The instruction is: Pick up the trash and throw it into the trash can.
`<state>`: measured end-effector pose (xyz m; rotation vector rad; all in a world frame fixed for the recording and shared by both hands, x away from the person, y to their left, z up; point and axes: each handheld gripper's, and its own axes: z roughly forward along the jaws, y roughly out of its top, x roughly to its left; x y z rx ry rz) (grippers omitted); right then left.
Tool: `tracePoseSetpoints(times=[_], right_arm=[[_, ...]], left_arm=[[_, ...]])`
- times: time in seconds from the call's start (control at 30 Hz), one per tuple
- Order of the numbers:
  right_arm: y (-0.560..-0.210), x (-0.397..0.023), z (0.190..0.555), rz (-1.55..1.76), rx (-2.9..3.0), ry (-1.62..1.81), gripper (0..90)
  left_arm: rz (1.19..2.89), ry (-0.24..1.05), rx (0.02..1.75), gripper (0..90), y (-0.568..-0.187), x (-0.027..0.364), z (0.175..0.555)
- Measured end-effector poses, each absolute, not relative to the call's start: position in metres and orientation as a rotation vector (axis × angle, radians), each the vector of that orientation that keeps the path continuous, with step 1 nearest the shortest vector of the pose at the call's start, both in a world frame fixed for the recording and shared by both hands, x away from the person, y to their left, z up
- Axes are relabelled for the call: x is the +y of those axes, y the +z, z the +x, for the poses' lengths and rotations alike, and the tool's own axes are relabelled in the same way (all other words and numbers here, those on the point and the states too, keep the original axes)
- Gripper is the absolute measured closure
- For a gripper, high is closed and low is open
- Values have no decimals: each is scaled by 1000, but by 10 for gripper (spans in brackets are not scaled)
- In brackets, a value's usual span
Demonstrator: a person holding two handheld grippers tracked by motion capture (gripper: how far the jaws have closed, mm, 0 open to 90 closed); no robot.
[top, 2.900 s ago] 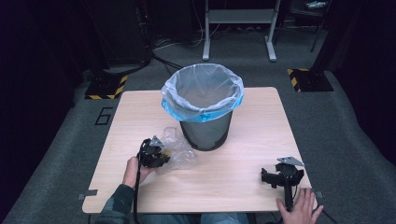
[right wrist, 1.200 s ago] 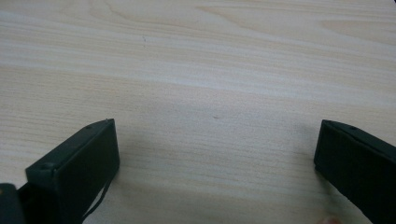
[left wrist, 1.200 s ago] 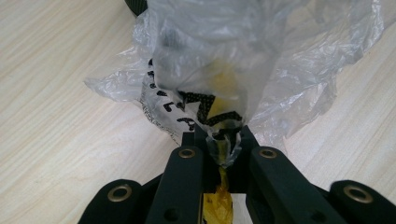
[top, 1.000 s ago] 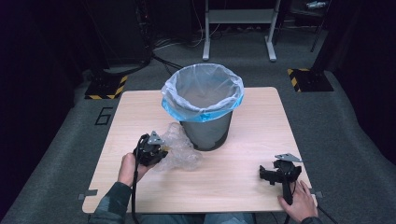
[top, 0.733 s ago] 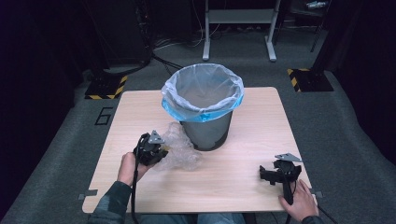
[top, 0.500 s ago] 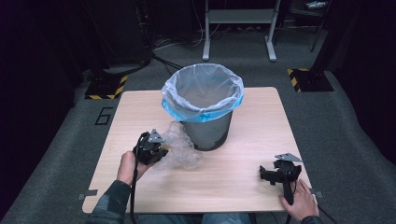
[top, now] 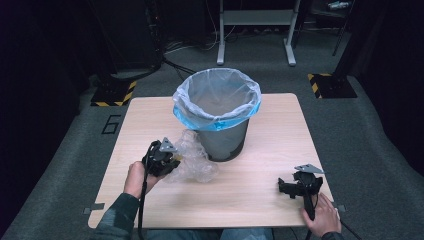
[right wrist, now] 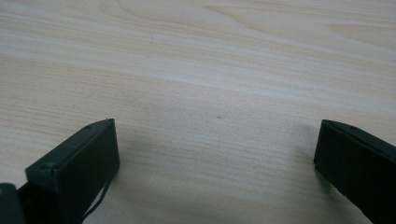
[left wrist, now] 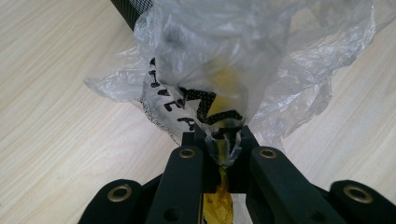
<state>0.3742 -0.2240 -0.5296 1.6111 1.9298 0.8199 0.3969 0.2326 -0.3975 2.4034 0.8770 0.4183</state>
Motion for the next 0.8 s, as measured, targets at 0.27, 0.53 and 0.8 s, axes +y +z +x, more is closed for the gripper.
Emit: tracePoseSetpoints(times=[0.27, 0.53, 0.8], right_arm=[[-530, -224, 374, 1608, 1934, 823, 0], [-530, -224, 374, 1607, 1934, 824, 0], [-530, -225, 374, 1599, 1942, 824, 0]], left_arm=[[2408, 423, 899, 862, -391, 234, 392], [2412, 430, 900, 862, -387, 232, 387], [2391, 447, 894, 862, -379, 234, 384]])
